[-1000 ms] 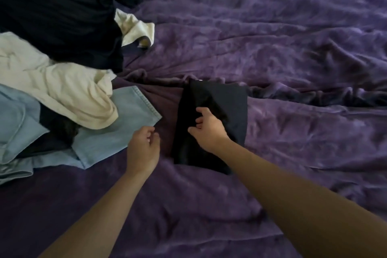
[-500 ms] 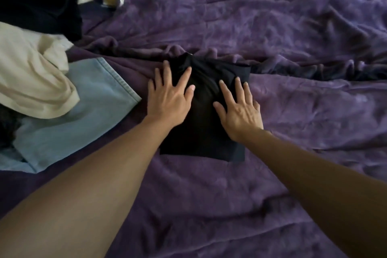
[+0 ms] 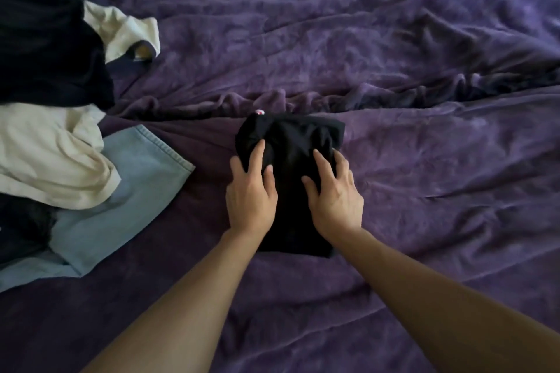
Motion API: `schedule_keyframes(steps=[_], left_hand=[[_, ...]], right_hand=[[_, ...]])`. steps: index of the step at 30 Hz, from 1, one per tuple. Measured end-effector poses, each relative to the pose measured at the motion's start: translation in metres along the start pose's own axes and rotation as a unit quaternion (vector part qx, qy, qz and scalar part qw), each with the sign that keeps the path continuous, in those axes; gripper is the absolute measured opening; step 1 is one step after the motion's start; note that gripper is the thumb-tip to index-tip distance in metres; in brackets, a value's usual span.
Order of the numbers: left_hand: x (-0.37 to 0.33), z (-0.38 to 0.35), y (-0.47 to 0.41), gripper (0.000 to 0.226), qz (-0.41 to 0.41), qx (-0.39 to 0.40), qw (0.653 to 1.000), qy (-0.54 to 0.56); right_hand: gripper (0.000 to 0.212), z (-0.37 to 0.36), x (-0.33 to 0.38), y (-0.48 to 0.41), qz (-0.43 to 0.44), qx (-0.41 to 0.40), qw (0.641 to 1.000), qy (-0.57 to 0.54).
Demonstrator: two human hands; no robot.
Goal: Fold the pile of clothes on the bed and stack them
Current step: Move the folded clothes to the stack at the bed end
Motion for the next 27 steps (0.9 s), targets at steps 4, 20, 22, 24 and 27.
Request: schedule_keyframes(steps=[4, 20, 22, 24, 27], left_hand=[[-0.034, -0.002, 0.060, 0.039, 0.010, 0.026, 0.999, 0.030], [-0.279, -0.086, 0.361, 0.039, -0.064, 0.170, 0.982, 0.046], [-0.317, -0.098, 0.394, 0.039, -0.076, 0.190, 0.977, 0.059], [-0.356, -0.110, 0.420, 0.040, -0.089, 0.206, 0.972, 0.071], [-0.413, -0.125, 0.449, 0.039, -0.120, 0.214, 0.966, 0.086]], right_hand=[[0.052, 0.049, -0.031, 0.052, -0.010, 0.007, 1.000, 0.017], [0.054, 0.302, -0.250, 0.315, -0.124, -0.014, 0.990, 0.059], [0.054, 0.339, -0.281, 0.341, -0.134, -0.032, 0.988, 0.068], [0.055, 0.373, -0.311, 0.360, -0.146, -0.054, 0.985, 0.074], [0.056, 0.419, -0.351, 0.377, -0.164, -0.069, 0.980, 0.089]])
Point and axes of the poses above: each hand's wrist, its own y-axis away from the middle knuckle, its own z-axis out of the back of the hand, x = y × z, the point moved 3 cm from there along -y, towards the middle knuckle, and after that the axes turned 11 degrees about z, right-handed, at the moved point
